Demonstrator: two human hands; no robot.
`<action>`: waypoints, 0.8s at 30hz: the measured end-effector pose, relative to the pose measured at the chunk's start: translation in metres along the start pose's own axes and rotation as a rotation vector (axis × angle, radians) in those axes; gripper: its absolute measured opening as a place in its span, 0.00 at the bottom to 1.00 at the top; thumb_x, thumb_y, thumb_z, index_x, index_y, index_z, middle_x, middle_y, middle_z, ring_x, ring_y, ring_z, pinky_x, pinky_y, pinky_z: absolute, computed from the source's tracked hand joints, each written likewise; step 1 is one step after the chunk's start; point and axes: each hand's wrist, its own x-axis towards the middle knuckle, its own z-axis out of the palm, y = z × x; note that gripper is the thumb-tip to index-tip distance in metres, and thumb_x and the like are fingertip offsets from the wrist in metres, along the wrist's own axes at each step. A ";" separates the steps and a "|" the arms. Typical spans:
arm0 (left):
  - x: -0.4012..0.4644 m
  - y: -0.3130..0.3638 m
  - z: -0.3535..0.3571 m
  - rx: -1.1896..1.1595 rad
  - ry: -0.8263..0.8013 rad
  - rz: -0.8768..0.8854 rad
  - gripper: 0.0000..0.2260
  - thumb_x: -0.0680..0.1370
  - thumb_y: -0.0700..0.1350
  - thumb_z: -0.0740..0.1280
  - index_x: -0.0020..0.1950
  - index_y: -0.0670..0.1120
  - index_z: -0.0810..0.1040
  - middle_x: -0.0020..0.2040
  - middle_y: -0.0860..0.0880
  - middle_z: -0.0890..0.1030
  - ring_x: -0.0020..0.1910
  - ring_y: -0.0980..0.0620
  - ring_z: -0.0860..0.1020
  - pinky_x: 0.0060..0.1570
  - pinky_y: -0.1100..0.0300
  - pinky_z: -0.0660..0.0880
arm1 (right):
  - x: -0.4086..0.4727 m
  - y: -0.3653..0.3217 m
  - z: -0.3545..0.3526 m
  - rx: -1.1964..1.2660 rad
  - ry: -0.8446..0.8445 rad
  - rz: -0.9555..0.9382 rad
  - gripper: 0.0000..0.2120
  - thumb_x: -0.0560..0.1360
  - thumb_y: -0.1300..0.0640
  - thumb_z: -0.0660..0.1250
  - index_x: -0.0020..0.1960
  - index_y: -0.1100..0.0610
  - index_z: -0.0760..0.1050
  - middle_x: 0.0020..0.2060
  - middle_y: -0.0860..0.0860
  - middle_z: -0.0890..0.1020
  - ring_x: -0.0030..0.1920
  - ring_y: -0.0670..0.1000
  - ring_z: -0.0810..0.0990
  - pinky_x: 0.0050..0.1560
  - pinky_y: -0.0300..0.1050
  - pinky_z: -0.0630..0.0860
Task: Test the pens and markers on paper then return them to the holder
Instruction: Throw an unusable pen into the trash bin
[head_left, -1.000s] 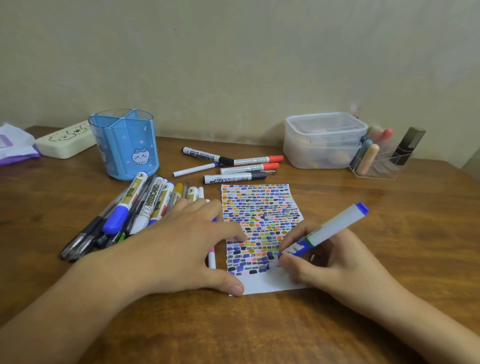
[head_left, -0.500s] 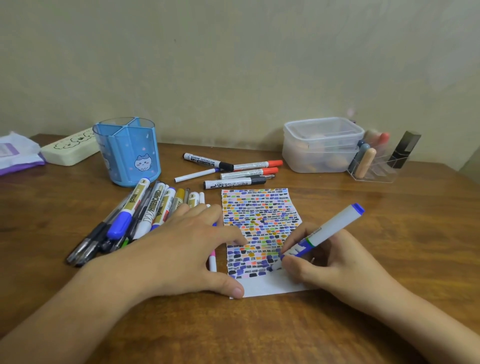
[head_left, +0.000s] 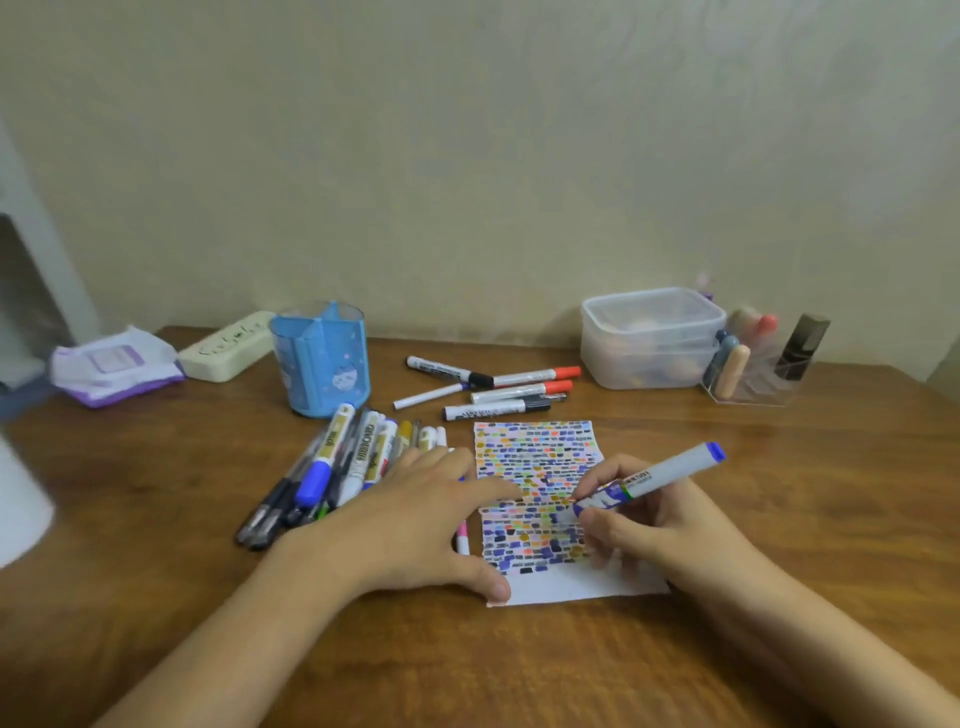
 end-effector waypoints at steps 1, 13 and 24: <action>-0.002 0.001 -0.003 -0.053 0.026 -0.008 0.31 0.71 0.73 0.64 0.70 0.67 0.62 0.48 0.60 0.63 0.52 0.57 0.62 0.52 0.57 0.62 | 0.000 -0.004 0.000 0.007 0.015 0.011 0.04 0.77 0.61 0.72 0.48 0.53 0.79 0.34 0.55 0.83 0.34 0.53 0.83 0.33 0.45 0.75; -0.102 0.040 -0.051 -0.504 0.395 -0.168 0.20 0.82 0.38 0.61 0.62 0.64 0.65 0.48 0.61 0.81 0.53 0.60 0.76 0.58 0.59 0.71 | -0.035 -0.095 0.030 0.163 0.008 -0.178 0.06 0.76 0.63 0.71 0.52 0.60 0.79 0.42 0.55 0.87 0.43 0.55 0.88 0.40 0.45 0.83; -0.252 0.072 -0.036 -0.648 0.735 -0.320 0.34 0.75 0.36 0.71 0.67 0.71 0.68 0.52 0.62 0.82 0.54 0.58 0.79 0.59 0.63 0.71 | -0.098 -0.139 0.150 0.348 -0.184 -0.253 0.04 0.76 0.64 0.72 0.43 0.61 0.79 0.33 0.58 0.84 0.37 0.59 0.86 0.34 0.44 0.81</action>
